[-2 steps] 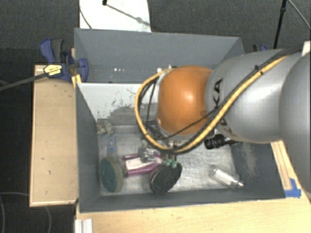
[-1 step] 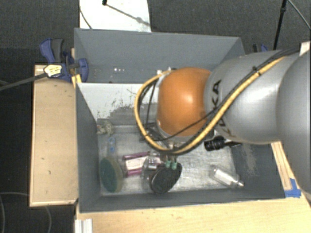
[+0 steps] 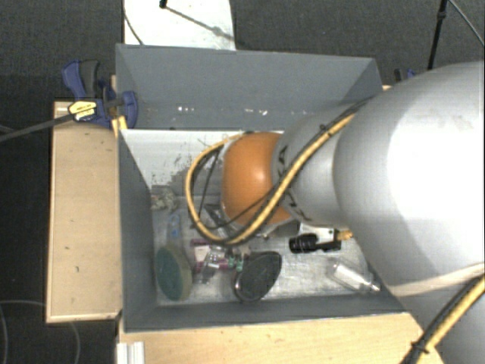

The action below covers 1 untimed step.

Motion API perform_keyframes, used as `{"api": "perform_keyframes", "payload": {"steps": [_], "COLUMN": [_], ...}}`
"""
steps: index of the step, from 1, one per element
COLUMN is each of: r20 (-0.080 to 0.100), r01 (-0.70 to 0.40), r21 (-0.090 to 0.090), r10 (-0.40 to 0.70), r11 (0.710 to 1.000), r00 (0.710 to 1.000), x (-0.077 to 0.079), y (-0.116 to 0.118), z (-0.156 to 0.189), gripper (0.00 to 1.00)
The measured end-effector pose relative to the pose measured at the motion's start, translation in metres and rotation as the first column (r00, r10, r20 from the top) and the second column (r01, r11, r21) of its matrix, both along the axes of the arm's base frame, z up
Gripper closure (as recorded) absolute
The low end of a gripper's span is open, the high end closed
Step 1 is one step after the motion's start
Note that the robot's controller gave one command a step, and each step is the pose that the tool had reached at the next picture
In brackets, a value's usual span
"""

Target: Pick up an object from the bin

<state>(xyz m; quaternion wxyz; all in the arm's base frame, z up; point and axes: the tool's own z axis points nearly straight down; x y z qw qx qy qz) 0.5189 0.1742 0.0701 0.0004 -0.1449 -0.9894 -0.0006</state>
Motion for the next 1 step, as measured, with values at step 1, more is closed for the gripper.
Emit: {"api": "perform_keyframes", "payload": {"steps": [1], "r20": [0.01], "r01": [0.004], "r21": [0.003], "r10": [-0.004], "r11": [1.0], "r00": [1.0], "x": [0.0024], "y": [0.0008], "z": [0.0032], "gripper": [1.0]}}
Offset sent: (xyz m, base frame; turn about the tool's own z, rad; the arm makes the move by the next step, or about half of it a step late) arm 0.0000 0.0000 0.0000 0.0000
